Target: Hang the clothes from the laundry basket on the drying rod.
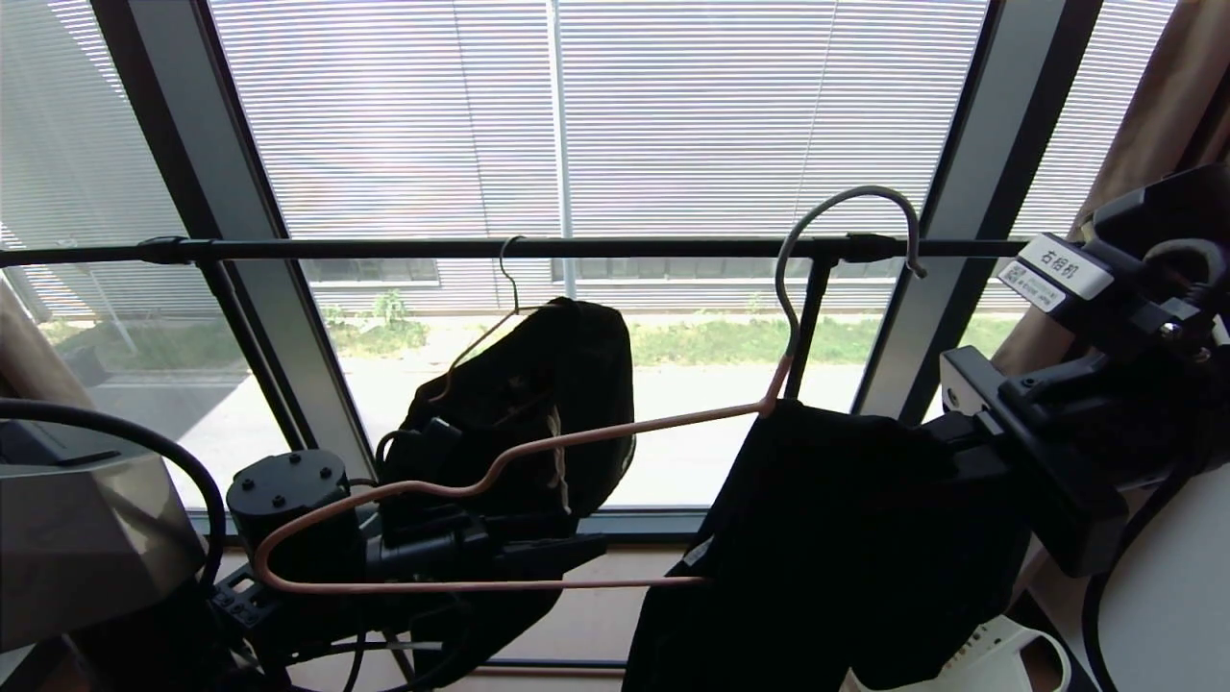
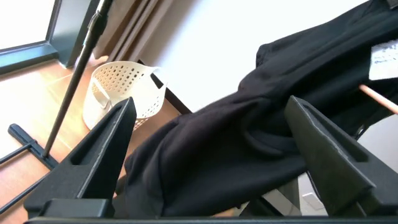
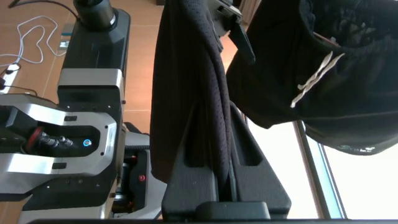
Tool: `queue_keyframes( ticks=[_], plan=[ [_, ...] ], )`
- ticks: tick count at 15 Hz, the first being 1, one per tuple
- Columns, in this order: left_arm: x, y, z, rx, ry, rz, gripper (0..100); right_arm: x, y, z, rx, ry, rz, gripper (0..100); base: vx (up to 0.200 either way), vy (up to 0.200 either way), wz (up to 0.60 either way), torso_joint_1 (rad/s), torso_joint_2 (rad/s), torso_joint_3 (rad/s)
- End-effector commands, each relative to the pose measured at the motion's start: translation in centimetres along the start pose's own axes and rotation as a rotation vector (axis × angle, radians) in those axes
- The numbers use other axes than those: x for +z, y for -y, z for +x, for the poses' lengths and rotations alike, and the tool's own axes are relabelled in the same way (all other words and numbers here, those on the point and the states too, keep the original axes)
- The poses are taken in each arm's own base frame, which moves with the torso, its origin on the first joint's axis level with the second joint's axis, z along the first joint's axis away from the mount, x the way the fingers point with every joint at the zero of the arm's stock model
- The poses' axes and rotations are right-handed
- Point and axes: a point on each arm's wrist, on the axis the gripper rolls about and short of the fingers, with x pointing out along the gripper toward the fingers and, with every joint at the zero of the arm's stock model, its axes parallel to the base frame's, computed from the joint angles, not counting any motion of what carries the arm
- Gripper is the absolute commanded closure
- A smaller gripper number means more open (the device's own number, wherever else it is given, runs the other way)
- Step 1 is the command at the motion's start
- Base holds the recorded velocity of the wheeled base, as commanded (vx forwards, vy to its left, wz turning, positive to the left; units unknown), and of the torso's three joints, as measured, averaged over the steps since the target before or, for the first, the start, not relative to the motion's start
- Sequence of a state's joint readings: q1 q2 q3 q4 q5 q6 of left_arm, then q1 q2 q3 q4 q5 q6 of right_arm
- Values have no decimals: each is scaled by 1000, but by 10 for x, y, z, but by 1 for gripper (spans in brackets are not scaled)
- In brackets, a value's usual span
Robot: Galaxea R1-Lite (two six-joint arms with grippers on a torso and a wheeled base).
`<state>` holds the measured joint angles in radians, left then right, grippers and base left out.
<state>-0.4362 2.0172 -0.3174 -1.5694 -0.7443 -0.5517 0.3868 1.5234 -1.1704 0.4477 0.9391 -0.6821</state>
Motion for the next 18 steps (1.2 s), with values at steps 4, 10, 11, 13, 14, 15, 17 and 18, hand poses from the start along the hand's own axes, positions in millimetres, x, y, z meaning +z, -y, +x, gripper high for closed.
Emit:
queue_keyframes(
  ticks=[4,10,11,13,14,15,17,18],
  plan=[
    [-2,-1,11,-29,-18,4,0,3,3,2,20,31,-20,100,0,0,0,0,0,0],
    [-10,10,17,-65,-50,6,0,6,12,6,14,43,-38,100,0,0,0,0,0,0],
    [-8,13,15,-68,-44,12,0,8,13,6,13,45,-42,100,0,0,0,0,0,0],
    [-8,17,11,-70,-44,13,0,10,14,5,8,49,-47,100,0,0,0,0,0,0],
    [-7,17,12,-73,-43,15,0,10,14,5,8,49,-47,100,0,0,0,0,0,0],
    [-7,17,13,-75,-42,18,0,10,14,5,9,49,-48,100,0,0,0,0,0,0],
    [-8,17,19,-90,-47,23,0,12,13,7,18,50,-55,100,0,0,0,0,0,0],
    [-10,16,23,-95,-56,21,0,13,12,10,30,50,-57,100,0,0,0,0,0,0]
  ],
)
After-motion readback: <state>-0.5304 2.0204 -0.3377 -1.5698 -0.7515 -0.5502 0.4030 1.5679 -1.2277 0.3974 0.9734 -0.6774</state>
